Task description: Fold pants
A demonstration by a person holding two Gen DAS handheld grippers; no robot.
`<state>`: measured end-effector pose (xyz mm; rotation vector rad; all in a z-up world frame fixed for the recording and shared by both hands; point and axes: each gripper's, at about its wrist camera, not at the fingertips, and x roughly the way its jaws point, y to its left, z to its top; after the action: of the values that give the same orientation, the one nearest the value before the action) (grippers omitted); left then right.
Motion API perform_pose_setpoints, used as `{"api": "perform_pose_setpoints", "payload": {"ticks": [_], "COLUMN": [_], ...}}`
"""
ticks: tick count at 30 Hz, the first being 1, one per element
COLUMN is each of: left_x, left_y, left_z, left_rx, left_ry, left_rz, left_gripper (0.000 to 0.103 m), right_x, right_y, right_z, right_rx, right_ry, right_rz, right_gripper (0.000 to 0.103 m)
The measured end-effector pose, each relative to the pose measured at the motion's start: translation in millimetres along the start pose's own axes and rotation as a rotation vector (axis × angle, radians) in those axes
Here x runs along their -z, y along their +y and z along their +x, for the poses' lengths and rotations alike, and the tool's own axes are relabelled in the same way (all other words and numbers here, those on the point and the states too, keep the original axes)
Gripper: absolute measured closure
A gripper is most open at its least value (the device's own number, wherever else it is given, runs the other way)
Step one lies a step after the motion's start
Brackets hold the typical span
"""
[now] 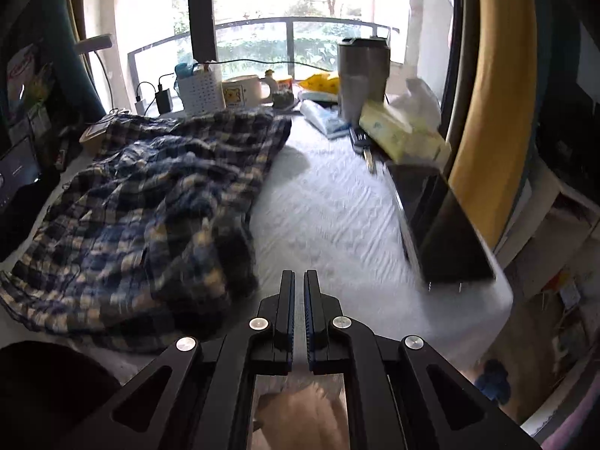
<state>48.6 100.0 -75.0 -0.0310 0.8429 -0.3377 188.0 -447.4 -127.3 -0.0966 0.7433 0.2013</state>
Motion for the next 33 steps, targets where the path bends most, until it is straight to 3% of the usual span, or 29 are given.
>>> {"api": "perform_pose_setpoints", "payload": {"ticks": [2,7,10,13,15,16,17,22,24,25,26,33], "left_x": [-20.5,-68.5,-91.7,-114.2,-119.7,-123.6,-126.5,-146.4,-152.1,-154.5,-155.2,-140.2], "left_y": [9.9,24.1,23.4,18.4,11.7,5.1,0.4,-20.3,-19.6,-19.5,-19.8,-54.6], "left_z": [7.2,20.4,26.7,73.5,105.3,126.7,140.0,193.3,208.3,215.0,219.1,187.4], "left_rx": [0.004,0.109,0.076,0.026,0.039,0.038,0.049,0.163,0.174,0.171,0.173,0.192], "left_ry": [-0.036,-0.091,-0.130,-0.080,-0.031,0.002,0.021,0.051,0.076,0.096,0.108,0.059], "left_rz": [0.006,0.039,0.076,0.048,0.058,0.063,0.070,0.052,0.025,0.012,0.008,0.132], "left_gripper": [0.032,0.032,0.029,0.025,0.025,0.025,0.025,0.027,0.056,0.081,0.098,0.100], "right_x": [-12.9,-53.7,-73.1,-88.0,-96.8,-99.9,-102.1,-115.0,-117.6,-117.9,-118.0,-110.4], "right_y": [2.5,17.9,25.5,28.1,29.0,29.5,30.0,39.3,39.7,40.0,39.9,32.4], "right_z": [5.9,24.7,33.3,46.3,57.6,61.7,64.3,80.3,86.4,88.4,90.6,104.5], "right_rx": [-0.014,-0.039,-0.052,-0.059,-0.065,-0.072,-0.081,-0.109,-0.111,-0.107,-0.103,-0.089], "right_ry": [-0.008,-0.010,-0.009,0.001,0.011,0.010,0.003,0.003,0.009,0.012,0.014,0.050], "right_rz": [-0.010,-0.076,-0.112,-0.122,-0.118,-0.112,-0.103,-0.124,-0.124,-0.125,-0.126,-0.105], "right_gripper": [0.098,0.098,0.098,0.094,0.072,0.040,0.016,0.015,0.015,0.015,0.015,0.015]}}
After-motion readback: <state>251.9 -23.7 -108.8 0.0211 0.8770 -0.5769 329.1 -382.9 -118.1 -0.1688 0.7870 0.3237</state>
